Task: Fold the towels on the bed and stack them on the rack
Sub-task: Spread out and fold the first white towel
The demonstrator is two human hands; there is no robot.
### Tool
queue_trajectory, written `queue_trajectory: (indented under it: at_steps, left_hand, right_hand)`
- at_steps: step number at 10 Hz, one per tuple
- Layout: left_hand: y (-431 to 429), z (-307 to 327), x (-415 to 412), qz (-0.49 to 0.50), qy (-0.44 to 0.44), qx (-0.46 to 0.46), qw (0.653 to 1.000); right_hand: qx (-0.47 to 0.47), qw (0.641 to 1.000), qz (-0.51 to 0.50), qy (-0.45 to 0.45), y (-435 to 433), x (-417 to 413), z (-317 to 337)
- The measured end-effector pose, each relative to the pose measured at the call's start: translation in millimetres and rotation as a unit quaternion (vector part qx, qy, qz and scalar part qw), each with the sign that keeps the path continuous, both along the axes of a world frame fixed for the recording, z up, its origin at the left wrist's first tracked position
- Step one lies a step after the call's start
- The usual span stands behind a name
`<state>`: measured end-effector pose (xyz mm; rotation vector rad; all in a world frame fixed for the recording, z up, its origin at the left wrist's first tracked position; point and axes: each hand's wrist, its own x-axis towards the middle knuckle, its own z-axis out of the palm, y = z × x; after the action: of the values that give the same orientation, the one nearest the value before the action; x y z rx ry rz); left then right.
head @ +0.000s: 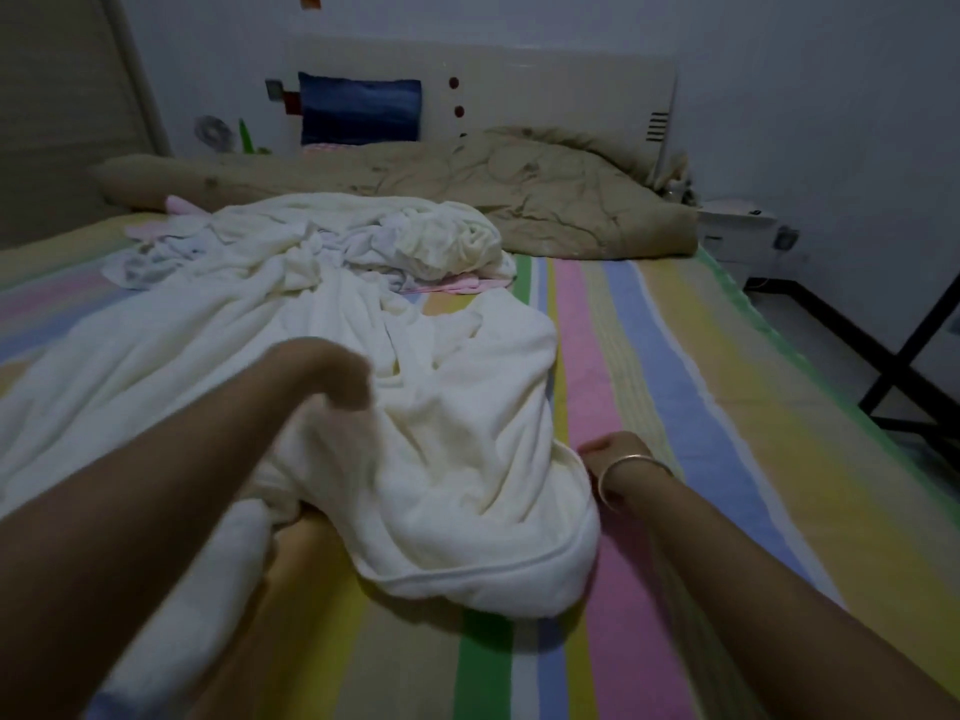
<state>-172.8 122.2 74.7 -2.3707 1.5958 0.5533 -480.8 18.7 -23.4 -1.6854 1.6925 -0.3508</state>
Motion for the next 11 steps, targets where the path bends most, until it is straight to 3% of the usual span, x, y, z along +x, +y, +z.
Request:
queue_trajectory:
  at_steps: [1, 2, 3, 4, 5, 6, 7, 8, 9, 10, 11]
  left_hand:
    - [-23, 14, -99, -0.075, 0.067, -0.236, 0.966]
    - [-55, -22, -138, -0.086, 0.101, -0.31, 0.941]
    - [-70, -31, -152, -0.014, 0.09, -0.308, 0.947]
    - [-85, -29, -149, 0.045, 0.144, -0.173, 0.973]
    - [-84, -20, -180, 0.048, 0.171, -0.16, 0.971]
    - [-87, -9, -247, -0.028, 0.217, -0.286, 0.933]
    - [-82, -2, -295, -0.131, 0.218, -0.123, 0.959]
    - [-71, 3, -300, -0.098, 0.129, 0.116, 0.98]
    - [-65, 13, -296, -0.092, 0.031, 0.203, 0.974]
    - [-80, 15, -295, -0.071, -0.007, 0.175, 0.982]
    - [-107, 5, -302, -0.158, -0.087, -0.075, 0.981]
  right_hand:
    - [0.161, 0.959, -0.031, -0.229, 15, 35, 9]
    - [0.255, 0.906, -0.017, -0.338, 16, 65, 13]
    - [0.288, 0.885, 0.007, -0.366, 17, 57, 23]
    - [0.234, 0.91, 0.01, -0.342, 34, -1, 77]
    - [-0.031, 0.96, -0.052, -0.275, 16, -66, 89]
    - [-0.284, 0.926, -0.11, -0.222, 21, -128, 103]
    - [-0.209, 0.952, -0.171, -0.147, 15, -177, 94]
    - [-0.064, 0.981, -0.1, 0.154, 11, -223, 72]
    - [-0.015, 0.942, -0.065, 0.33, 25, -240, 63]
    - [-0.063, 0.951, 0.005, 0.302, 19, -236, 59]
    - [-0.078, 0.985, 0.032, 0.153, 0, -223, 54]
